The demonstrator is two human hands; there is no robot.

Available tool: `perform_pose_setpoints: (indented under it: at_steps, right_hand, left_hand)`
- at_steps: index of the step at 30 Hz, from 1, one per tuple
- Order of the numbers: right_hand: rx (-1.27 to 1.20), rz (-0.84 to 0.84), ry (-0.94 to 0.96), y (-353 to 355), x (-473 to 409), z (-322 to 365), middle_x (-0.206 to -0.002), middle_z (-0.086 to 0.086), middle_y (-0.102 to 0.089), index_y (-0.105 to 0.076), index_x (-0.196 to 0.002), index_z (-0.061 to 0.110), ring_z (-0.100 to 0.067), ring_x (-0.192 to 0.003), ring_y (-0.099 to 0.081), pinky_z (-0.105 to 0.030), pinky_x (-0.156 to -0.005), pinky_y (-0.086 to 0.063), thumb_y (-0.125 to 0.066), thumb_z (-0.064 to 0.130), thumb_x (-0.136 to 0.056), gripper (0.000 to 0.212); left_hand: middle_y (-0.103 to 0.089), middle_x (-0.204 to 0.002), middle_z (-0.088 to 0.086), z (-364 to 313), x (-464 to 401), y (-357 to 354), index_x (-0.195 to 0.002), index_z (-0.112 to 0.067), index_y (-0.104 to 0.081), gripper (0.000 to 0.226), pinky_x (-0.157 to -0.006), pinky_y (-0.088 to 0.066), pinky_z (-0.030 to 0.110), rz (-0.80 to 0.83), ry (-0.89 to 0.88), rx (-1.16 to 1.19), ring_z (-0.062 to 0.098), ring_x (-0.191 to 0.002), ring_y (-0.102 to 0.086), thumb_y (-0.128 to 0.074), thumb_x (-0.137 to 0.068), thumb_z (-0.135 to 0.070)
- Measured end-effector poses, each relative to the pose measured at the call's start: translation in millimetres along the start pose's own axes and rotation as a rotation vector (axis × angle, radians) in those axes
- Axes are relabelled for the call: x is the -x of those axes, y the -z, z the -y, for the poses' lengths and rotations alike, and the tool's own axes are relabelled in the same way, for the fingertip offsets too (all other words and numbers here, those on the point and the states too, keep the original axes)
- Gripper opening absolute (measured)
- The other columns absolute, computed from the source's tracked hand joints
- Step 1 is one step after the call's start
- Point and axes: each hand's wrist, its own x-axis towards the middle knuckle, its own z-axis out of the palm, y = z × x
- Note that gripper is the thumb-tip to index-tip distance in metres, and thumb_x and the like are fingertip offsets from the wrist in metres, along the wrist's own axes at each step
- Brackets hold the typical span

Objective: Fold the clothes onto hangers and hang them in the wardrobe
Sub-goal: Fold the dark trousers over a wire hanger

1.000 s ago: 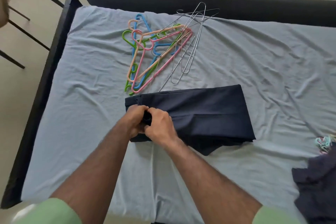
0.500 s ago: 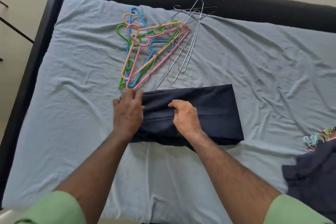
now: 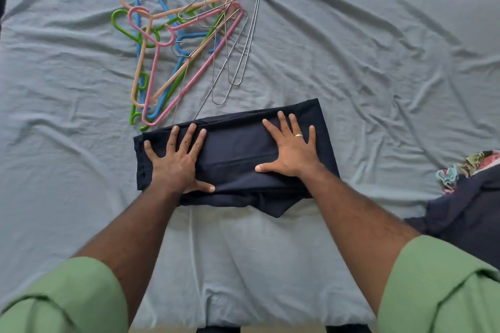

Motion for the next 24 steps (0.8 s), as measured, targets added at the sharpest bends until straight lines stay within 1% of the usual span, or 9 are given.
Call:
perform_pose_setpoints:
  at_steps: [4, 6, 9, 11, 13, 16, 18, 21, 24]
  right_hand:
    - [-0.169, -0.087, -0.17, 6, 8, -40, -0.167, 0.013, 0.024, 0.004, -0.155, 0.055, -0.018, -0.154, 0.022, -0.068, -0.117, 0.005, -0.072, 0.081, -0.064, 0.122]
    - [-0.357, -0.235, -0.268, 12, 13, -52, -0.17, 0.011, 0.001, -0.005, -0.155, 0.052, -0.025, -0.156, -0.004, -0.066, -0.116, -0.017, -0.077, 0.067, -0.072, 0.111]
    - [-0.686, -0.38, -0.447, 21, 16, -73, -0.151, -0.004, -0.045, -0.021, -0.154, 0.034, -0.029, -0.136, -0.046, -0.051, -0.108, -0.042, -0.078, 0.045, -0.082, 0.093]
    - [-0.777, -0.346, -0.537, 24, 14, -87, -0.138, -0.008, -0.057, -0.036, -0.148, 0.021, -0.028, -0.128, -0.054, -0.038, -0.101, -0.046, -0.08, 0.044, -0.082, 0.083]
    - [-0.83, -0.23, -0.531, 25, 14, -100, -0.126, -0.004, -0.065, -0.054, -0.137, 0.018, -0.024, -0.117, -0.062, -0.033, -0.094, -0.05, -0.083, 0.044, -0.078, 0.071]
    - [-0.984, -0.059, -0.328, 25, 21, -114, -0.081, 0.008, -0.071, -0.065, -0.125, 0.018, -0.012, -0.083, -0.071, -0.03, -0.071, -0.054, -0.085, 0.027, -0.081, 0.049]
    - [-1.07, -0.028, -0.212, 28, 24, -120, -0.063, 0.008, -0.06, -0.066, -0.124, 0.017, -0.011, -0.068, -0.063, -0.027, -0.069, -0.051, -0.082, 0.017, -0.082, 0.044]
    - [-1.145, -0.007, -0.113, 30, 27, -119, -0.087, -0.001, -0.069, -0.071, -0.117, 0.023, -0.019, -0.086, -0.067, -0.036, -0.083, -0.056, -0.084, 0.026, -0.072, 0.047]
    - [-1.214, 0.09, -0.145, 30, 32, -114, -0.118, 0.001, -0.07, -0.06, -0.122, 0.031, -0.018, -0.107, -0.07, -0.037, -0.086, -0.058, -0.091, 0.031, -0.069, 0.062]
  left_hand:
    - [0.031, -0.164, -0.008, -17, 5, 5, -0.155, -0.036, 0.024, 0.133, -0.108, 0.011, 0.078, -0.066, 0.03, 0.069, 0.022, -0.151, 0.029, -0.04, -0.059, -0.102]
    - [0.022, -0.167, -0.003, -30, 7, 11, -0.16, -0.033, 0.011, 0.111, -0.112, 0.011, 0.073, -0.229, 0.001, 0.078, 0.018, -0.153, 0.022, -0.027, -0.075, -0.096]
    - [0.015, -0.169, -0.001, -55, 6, 17, -0.161, -0.034, 0.002, 0.107, -0.117, 0.001, 0.072, -0.297, -0.126, -0.021, 0.017, -0.155, 0.014, -0.038, -0.079, -0.089]
    - [0.017, -0.169, -0.004, -67, 0, 19, -0.16, -0.037, 0.007, 0.119, -0.115, -0.002, 0.074, -0.211, -0.12, -0.02, 0.017, -0.155, 0.015, -0.051, -0.071, -0.09]
    - [0.02, -0.167, -0.008, -75, -6, 19, -0.158, -0.04, 0.014, 0.132, -0.112, -0.004, 0.077, -0.128, -0.071, 0.037, 0.016, -0.155, 0.017, -0.061, -0.062, -0.09]
    - [0.024, -0.166, -0.008, -83, -12, 15, -0.155, -0.04, 0.023, 0.146, -0.109, -0.007, 0.08, -0.088, -0.017, 0.038, 0.017, -0.155, 0.017, -0.071, -0.053, -0.087]
    - [0.024, -0.166, -0.007, -89, -14, 15, -0.154, -0.038, 0.028, 0.152, -0.109, -0.008, 0.081, -0.088, 0.015, 0.027, 0.018, -0.155, 0.017, -0.075, -0.051, -0.084]
    - [0.026, -0.166, -0.007, -93, -18, 17, -0.152, -0.036, 0.032, 0.158, -0.109, -0.008, 0.081, -0.081, 0.041, 0.032, 0.018, -0.155, 0.018, -0.078, -0.048, -0.082]
    - [0.029, -0.165, -0.007, -94, -19, 18, -0.151, -0.036, 0.033, 0.16, -0.109, -0.008, 0.082, -0.06, 0.05, 0.039, 0.018, -0.154, 0.019, -0.08, -0.047, -0.081]
